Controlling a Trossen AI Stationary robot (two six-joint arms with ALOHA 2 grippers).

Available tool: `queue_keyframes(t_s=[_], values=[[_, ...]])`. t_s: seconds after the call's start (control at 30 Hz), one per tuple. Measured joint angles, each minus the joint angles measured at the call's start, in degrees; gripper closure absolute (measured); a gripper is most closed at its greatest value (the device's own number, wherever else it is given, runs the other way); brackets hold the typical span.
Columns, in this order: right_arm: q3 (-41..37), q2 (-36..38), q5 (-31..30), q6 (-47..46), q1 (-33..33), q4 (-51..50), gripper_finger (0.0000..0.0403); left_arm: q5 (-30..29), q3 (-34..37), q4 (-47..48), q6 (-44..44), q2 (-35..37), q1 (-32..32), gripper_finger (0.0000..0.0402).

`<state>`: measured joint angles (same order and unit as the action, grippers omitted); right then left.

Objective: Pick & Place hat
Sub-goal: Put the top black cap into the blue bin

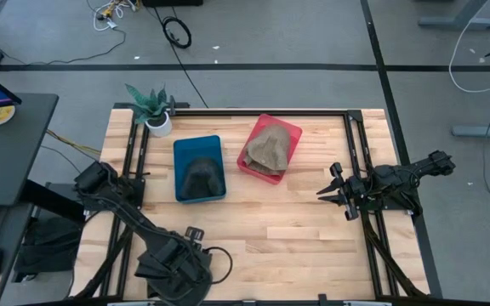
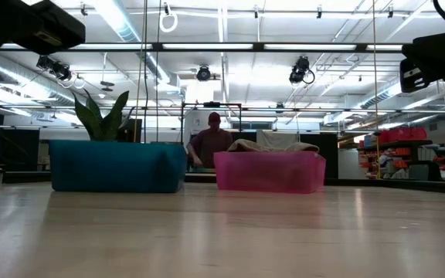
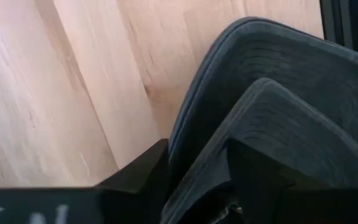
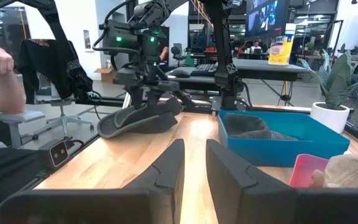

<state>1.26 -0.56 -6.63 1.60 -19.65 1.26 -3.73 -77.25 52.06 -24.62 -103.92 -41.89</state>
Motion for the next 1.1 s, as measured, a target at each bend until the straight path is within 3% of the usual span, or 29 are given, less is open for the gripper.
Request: queue_keyframes(t_s=[0.27,0.63,0.83,1.1], values=[[0.00,0.00,0.01,0.00,-0.01,0.00,0.0332,3.05,-0.02,0.21,0.19,0.89,0.02,0.0383],[0.00,-0.02,0.01,0.01,-0.01,0.00,0.0332,0.76,-1.55,1.96,2.36,1.57,-0.08,0.0388],[0.00,-0.02,0.01,0.00,-0.01,0.00,0.0332,-7.75,-6.45,4.04,5.02,1.57,-2.09,0.0383],[0.00,-0.02,0.00,0.01,0.01,0.00,0.0332,-27.44,-14.38,8.61,8.90,1.57,-8.41,0.0387]])
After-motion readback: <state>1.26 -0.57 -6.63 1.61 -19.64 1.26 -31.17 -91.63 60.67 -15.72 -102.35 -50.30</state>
